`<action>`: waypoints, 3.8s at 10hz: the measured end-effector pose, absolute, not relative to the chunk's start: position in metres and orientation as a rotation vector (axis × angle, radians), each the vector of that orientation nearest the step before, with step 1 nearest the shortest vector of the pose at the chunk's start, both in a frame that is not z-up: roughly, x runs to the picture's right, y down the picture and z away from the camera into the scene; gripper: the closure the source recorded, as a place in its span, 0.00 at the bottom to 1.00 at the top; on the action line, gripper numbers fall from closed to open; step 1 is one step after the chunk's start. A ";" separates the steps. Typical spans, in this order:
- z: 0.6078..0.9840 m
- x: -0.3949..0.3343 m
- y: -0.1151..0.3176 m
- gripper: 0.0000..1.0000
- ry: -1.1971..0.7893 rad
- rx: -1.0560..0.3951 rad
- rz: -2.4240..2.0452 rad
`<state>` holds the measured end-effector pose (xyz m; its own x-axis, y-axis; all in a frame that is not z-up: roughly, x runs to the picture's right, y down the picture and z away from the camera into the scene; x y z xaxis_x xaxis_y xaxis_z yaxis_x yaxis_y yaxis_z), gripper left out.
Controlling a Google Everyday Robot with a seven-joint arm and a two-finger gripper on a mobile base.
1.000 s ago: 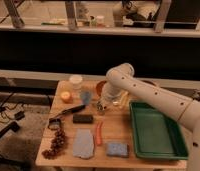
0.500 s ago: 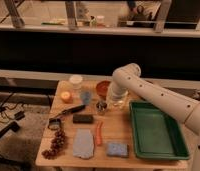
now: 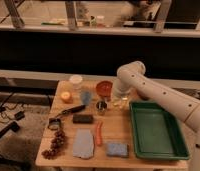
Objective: Place fork in red bowl
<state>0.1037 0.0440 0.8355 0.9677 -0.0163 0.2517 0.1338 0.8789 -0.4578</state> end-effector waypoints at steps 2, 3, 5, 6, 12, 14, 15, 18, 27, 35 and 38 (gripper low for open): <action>0.848 0.113 0.031 0.86 -0.229 -0.484 -0.072; 0.852 0.118 0.026 0.86 -0.222 -0.478 -0.068; 0.858 0.131 0.019 0.86 -0.204 -0.468 -0.054; 0.861 0.135 0.014 0.86 -0.198 -0.462 -0.049; 0.886 0.119 -0.010 0.86 -0.217 -0.422 -0.063; 0.892 0.117 -0.016 0.86 -0.224 -0.410 -0.065; 0.896 0.111 -0.019 0.86 -0.232 -0.405 -0.070; 0.906 0.098 -0.021 0.86 -0.254 -0.398 -0.079; 0.923 0.064 -0.024 0.86 -0.297 -0.395 -0.140; 0.923 0.065 -0.024 0.44 -0.294 -0.396 -0.139; 0.923 0.064 -0.024 0.20 -0.295 -0.396 -0.140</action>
